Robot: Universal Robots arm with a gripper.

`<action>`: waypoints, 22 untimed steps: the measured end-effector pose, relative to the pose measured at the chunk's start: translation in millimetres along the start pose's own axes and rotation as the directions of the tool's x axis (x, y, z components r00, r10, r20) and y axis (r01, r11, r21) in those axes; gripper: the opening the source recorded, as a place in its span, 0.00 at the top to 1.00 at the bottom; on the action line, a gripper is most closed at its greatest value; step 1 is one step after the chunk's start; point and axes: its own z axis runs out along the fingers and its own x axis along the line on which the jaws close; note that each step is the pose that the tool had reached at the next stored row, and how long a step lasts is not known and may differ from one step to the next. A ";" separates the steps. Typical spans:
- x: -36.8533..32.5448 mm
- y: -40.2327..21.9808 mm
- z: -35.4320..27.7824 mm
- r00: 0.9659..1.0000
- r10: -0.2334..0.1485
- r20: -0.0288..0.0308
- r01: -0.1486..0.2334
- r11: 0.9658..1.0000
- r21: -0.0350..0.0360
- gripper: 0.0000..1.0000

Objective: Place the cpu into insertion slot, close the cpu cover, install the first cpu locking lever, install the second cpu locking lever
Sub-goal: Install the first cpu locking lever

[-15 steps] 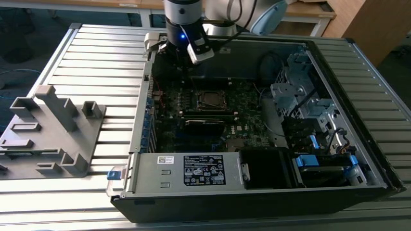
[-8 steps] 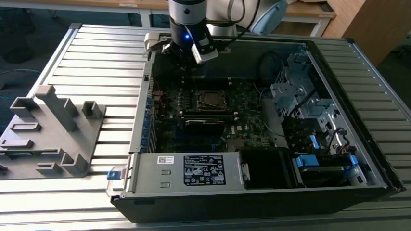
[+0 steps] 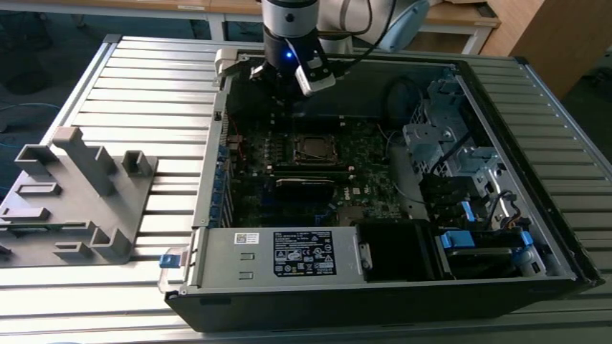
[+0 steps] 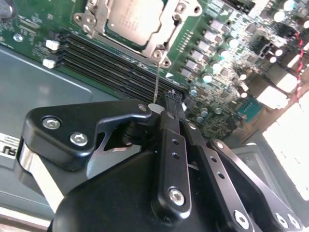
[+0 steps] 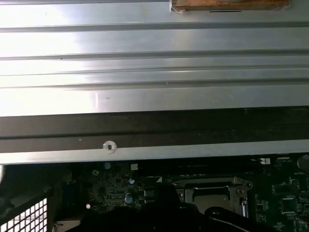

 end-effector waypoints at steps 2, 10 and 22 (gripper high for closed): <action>-3.4 0.2 0.1 1.000 0.000 0.000 0.000 1.000 0.000 0.89; -7.9 0.4 0.3 1.000 0.000 0.000 0.000 1.000 0.000 0.89; -13.7 0.4 3.4 1.000 -0.001 0.000 0.001 1.000 0.000 0.89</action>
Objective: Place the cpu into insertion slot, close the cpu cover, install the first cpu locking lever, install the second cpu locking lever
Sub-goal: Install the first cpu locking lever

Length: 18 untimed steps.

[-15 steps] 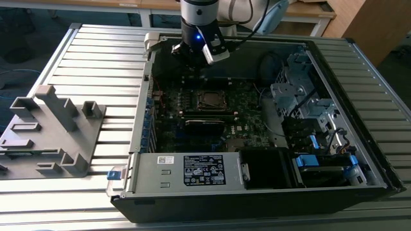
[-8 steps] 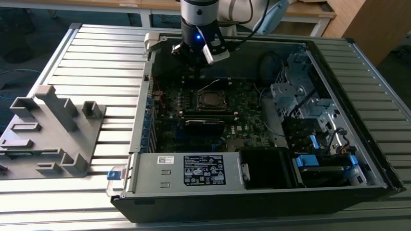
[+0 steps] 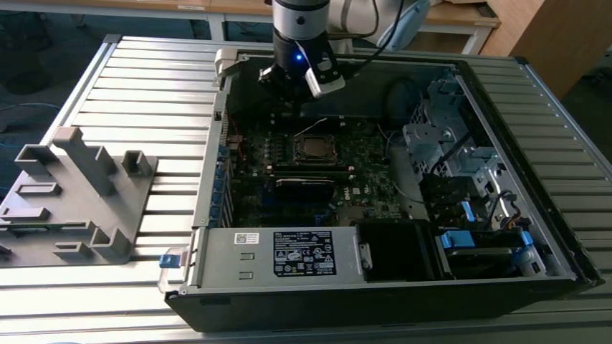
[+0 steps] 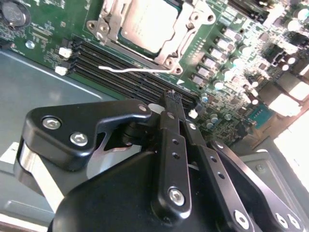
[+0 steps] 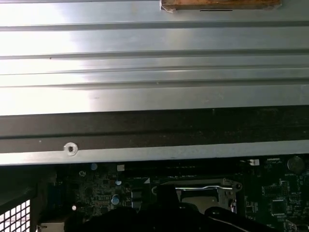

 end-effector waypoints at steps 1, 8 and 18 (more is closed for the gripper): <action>-1.6 0.1 0.2 1.000 0.000 0.000 0.000 1.000 0.000 0.89; -8.6 0.4 0.7 1.000 -0.001 0.000 0.001 1.000 -0.002 0.89; -9.1 0.2 3.1 0.998 0.069 0.006 -0.069 0.998 -0.002 0.89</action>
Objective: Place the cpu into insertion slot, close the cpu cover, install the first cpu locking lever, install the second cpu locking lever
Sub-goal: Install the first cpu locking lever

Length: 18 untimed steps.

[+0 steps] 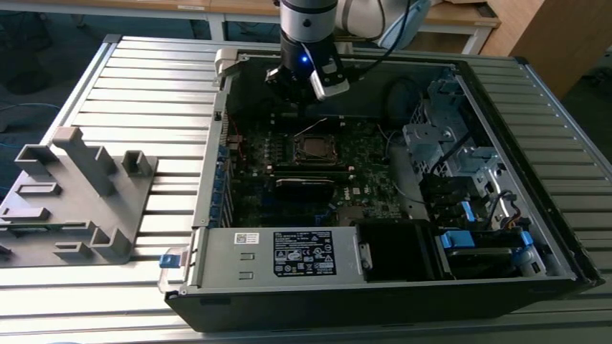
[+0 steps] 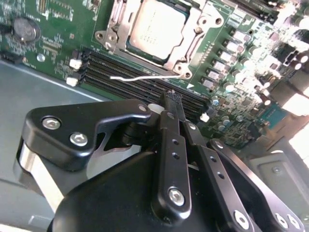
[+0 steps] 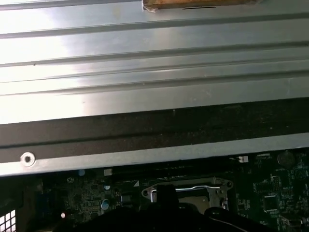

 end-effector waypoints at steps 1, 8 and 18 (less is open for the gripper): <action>0.0 0.0 0.4 1.000 0.015 0.001 -0.015 1.000 0.000 0.89; 0.1 -0.3 2.7 0.994 0.108 0.010 -0.108 0.994 0.002 0.89; 0.2 -0.6 6.5 0.994 0.106 0.031 -0.106 0.994 -0.004 0.89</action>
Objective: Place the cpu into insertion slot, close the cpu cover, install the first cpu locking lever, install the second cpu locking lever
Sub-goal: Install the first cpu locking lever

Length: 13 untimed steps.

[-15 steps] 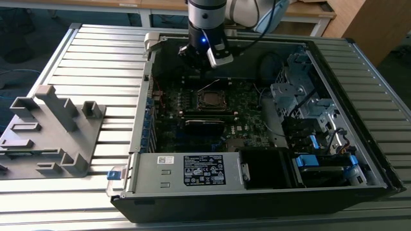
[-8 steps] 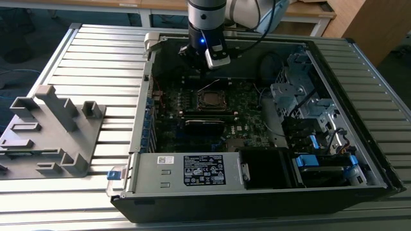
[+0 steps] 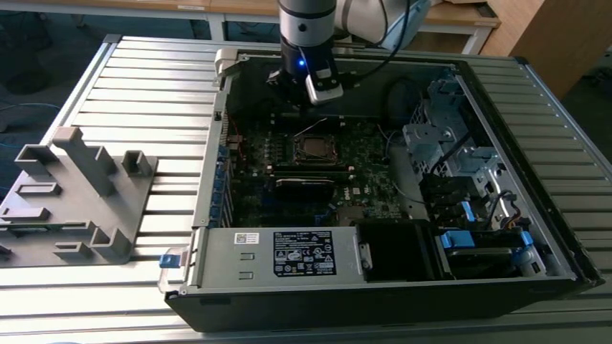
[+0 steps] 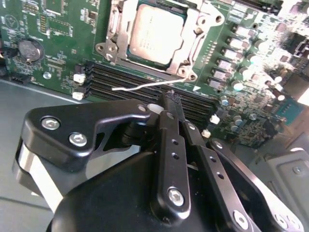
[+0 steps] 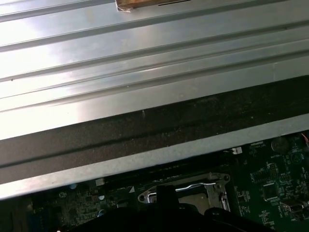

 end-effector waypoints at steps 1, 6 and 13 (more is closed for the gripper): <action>0.0 0.0 0.5 1.000 -0.001 0.006 0.001 1.000 -0.001 0.89; 0.0 -0.2 2.3 1.000 -0.002 0.022 0.002 1.000 -0.005 0.89; 0.1 -0.2 3.0 1.000 -0.002 0.022 0.002 1.000 -0.006 0.89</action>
